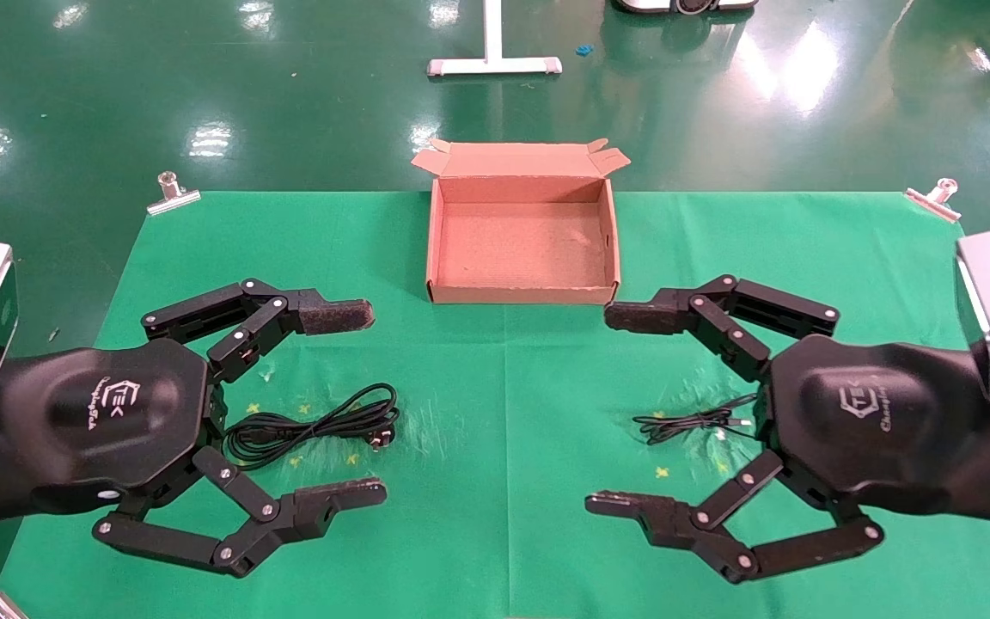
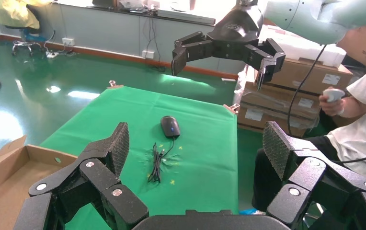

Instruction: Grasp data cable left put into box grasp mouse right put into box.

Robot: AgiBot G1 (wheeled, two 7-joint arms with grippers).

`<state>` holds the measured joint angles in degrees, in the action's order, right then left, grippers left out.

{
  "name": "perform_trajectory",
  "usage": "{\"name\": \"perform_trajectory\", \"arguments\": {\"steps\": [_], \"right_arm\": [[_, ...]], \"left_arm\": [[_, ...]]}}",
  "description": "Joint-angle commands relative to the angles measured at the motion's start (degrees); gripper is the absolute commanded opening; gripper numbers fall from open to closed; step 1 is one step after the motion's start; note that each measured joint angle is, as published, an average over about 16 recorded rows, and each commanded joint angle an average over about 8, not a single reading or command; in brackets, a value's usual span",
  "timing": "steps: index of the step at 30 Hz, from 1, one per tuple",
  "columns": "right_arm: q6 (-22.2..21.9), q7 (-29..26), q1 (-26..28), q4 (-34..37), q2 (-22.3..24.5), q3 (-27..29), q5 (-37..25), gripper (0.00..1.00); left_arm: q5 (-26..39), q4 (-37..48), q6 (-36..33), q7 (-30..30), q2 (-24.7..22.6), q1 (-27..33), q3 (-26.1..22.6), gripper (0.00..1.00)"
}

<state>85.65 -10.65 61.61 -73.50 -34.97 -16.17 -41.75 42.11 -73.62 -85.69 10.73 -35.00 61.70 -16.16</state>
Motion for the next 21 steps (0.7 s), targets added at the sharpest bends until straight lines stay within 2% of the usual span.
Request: {"name": "perform_trajectory", "arguments": {"steps": [1, 6, 10, 16, 21], "right_arm": [[0.0, 0.0, 0.0, 0.0, 0.0, 0.0, 0.0, 1.00], [-0.2, 0.3, -0.3, 0.4, -0.1, -0.1, -0.3, 1.00], [-1.2, 1.9, -1.3, 1.6, -0.1, -0.6, -2.6, 1.00], [-4.4, 5.1, -2.2, 2.1, 0.4, -1.5, -8.6, 1.00], [-6.6, 5.2, -2.6, 0.9, 0.3, -1.8, -10.6, 1.00]], "left_arm": [[-0.2, 0.1, 0.1, 0.0, 0.0, -0.1, 0.1, 1.00], [2.3, -0.5, -0.3, 0.4, 0.2, 0.9, -1.0, 1.00], [8.3, -1.3, -0.6, 3.0, 0.6, 3.1, -3.9, 1.00], [22.8, -2.3, -1.3, 10.0, -0.3, 8.8, -10.9, 1.00], [37.1, -2.7, -1.3, 15.6, -3.0, 15.2, -16.5, 1.00]]}}
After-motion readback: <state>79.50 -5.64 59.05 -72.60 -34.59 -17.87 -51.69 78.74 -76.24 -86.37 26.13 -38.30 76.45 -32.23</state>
